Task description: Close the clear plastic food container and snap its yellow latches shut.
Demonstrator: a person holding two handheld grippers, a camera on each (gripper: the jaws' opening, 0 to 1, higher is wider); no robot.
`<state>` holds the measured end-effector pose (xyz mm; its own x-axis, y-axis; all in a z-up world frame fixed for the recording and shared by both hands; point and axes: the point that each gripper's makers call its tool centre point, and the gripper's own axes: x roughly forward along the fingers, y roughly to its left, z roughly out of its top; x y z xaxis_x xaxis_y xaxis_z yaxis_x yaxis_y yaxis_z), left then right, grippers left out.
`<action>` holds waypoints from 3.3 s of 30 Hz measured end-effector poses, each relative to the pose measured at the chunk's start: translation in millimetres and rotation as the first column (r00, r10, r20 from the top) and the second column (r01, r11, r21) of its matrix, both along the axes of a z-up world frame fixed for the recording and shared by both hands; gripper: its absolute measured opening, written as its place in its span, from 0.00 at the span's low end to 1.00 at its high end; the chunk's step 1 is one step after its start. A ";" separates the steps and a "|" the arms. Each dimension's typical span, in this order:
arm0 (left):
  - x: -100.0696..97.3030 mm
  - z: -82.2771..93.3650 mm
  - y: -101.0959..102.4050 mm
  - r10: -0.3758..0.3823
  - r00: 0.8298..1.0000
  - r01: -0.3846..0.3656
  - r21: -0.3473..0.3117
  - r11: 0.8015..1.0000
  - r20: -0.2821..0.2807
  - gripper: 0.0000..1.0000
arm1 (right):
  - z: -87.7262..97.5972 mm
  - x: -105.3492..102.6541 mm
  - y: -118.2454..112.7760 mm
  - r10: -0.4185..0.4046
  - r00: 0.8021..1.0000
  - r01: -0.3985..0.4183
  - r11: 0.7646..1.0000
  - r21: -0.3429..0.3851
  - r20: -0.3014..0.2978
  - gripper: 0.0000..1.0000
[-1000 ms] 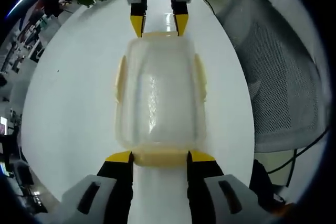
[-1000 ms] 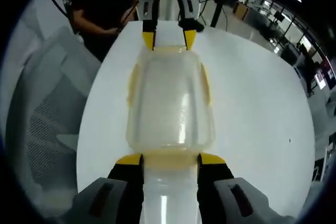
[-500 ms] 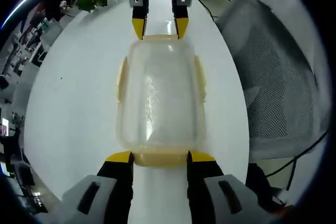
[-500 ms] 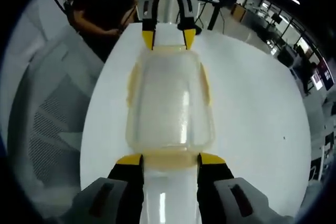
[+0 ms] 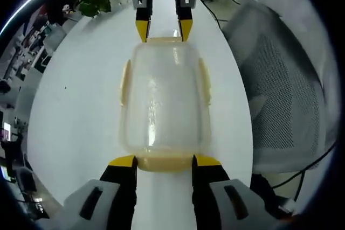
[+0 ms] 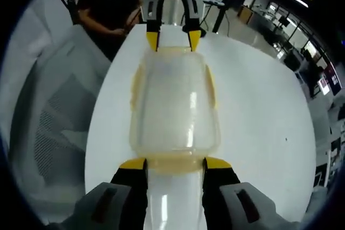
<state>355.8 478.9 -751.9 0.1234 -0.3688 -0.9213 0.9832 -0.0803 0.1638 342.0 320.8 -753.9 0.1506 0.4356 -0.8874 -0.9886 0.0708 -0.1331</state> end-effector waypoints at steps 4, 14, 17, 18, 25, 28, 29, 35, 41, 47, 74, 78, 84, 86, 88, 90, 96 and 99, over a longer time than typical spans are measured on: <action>-1.4 0.9 -4.8 0.001 1.000 -0.001 -0.008 1.000 0.003 0.39 | 1.6 -0.9 -4.8 0.003 1.000 -0.003 1.000 -0.004 0.001 0.38; -5.5 2.1 -18.0 0.006 1.000 -0.006 -0.014 1.000 -0.006 0.39 | 4.3 -3.6 -17.5 0.010 1.000 -0.010 1.000 -0.014 -0.003 0.38; -5.7 2.0 -21.7 0.005 1.000 -0.005 -0.018 1.000 -0.005 0.39 | 3.9 -3.8 -22.4 0.012 1.000 -0.013 1.000 -0.018 -0.004 0.38; -5.9 2.2 -23.2 0.005 1.000 -0.005 -0.020 1.000 -0.005 0.39 | 3.9 -4.1 -24.0 0.012 1.000 -0.012 1.000 -0.018 -0.007 0.38; -5.2 2.5 -35.7 0.001 1.000 -0.001 -0.028 1.000 -0.005 0.39 | 2.9 -3.9 -35.2 0.011 1.000 -0.012 1.000 -0.024 -0.014 0.38; -5.0 1.5 -39.9 0.000 1.000 0.000 -0.028 1.000 -0.004 0.39 | 2.3 -4.4 -39.4 0.010 1.000 -0.010 1.000 -0.026 -0.016 0.38; -5.2 1.4 -41.4 -0.001 1.000 0.001 -0.029 1.000 -0.004 0.39 | 2.0 -4.8 -40.7 0.010 1.000 -0.010 1.000 -0.027 -0.017 0.38; -5.7 0.8 -53.1 -0.005 1.000 0.005 -0.037 0.999 -0.003 0.39 | 0.2 -5.3 -52.8 0.010 1.000 -0.011 0.999 -0.031 -0.018 0.38; -6.6 -0.8 -64.8 -0.006 1.000 0.006 -0.040 0.999 -0.008 0.39 | -2.1 -5.9 -64.4 0.012 1.000 -0.013 0.999 -0.035 -0.018 0.38; -6.6 -0.5 -73.3 -0.009 1.000 0.009 -0.040 0.999 -0.008 0.39 | -3.0 -6.3 -73.6 0.011 1.000 -0.012 0.999 -0.032 -0.023 0.38; -7.1 -5.4 -116.0 -0.014 1.000 0.013 -0.059 0.998 -0.017 0.39 | -4.6 -7.8 -115.9 0.005 0.999 -0.006 0.999 -0.041 -0.041 0.38; -7.2 -4.3 -120.9 -0.016 1.000 0.015 -0.065 0.998 -0.019 0.39 | -4.5 -7.5 -121.4 0.002 0.999 -0.004 0.999 -0.043 -0.042 0.38; -7.5 -6.5 -129.1 -0.023 0.999 0.021 -0.071 0.997 -0.022 0.39 | -6.1 -9.0 -127.7 0.000 0.999 -0.002 0.999 -0.054 -0.046 0.38; -8.1 -7.5 -130.8 -0.024 0.999 0.022 -0.073 0.997 -0.025 0.39 | -7.0 -9.5 -130.6 0.000 0.999 -0.003 0.998 -0.056 -0.050 0.38; -8.8 -6.8 -132.8 -0.025 0.999 0.023 -0.079 0.997 -0.027 0.39 | -7.3 -10.1 -133.1 -0.002 0.999 -0.001 0.998 -0.056 -0.052 0.38; -8.3 -6.6 -134.7 -0.027 0.999 0.025 -0.082 0.996 -0.024 0.39 | -7.0 -9.8 -135.0 -0.002 0.999 -0.001 0.998 -0.055 -0.052 0.38; -6.6 -9.0 -142.4 -0.030 0.999 0.028 -0.079 0.996 -0.024 0.39 | -8.3 -9.6 -141.0 -0.003 0.999 0.000 0.998 -0.064 -0.053 0.38; -6.9 -9.6 -145.6 -0.032 0.999 0.030 -0.077 0.997 -0.027 0.39 | -9.7 -10.1 -145.2 -0.003 0.998 -0.001 0.998 -0.068 -0.056 0.38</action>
<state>348.9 333.3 -761.5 0.0857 -0.4415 -0.8931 0.9847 -0.0987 0.1433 331.9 175.5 -763.6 0.1001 0.3735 -0.9222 -0.9946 0.0648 -0.0816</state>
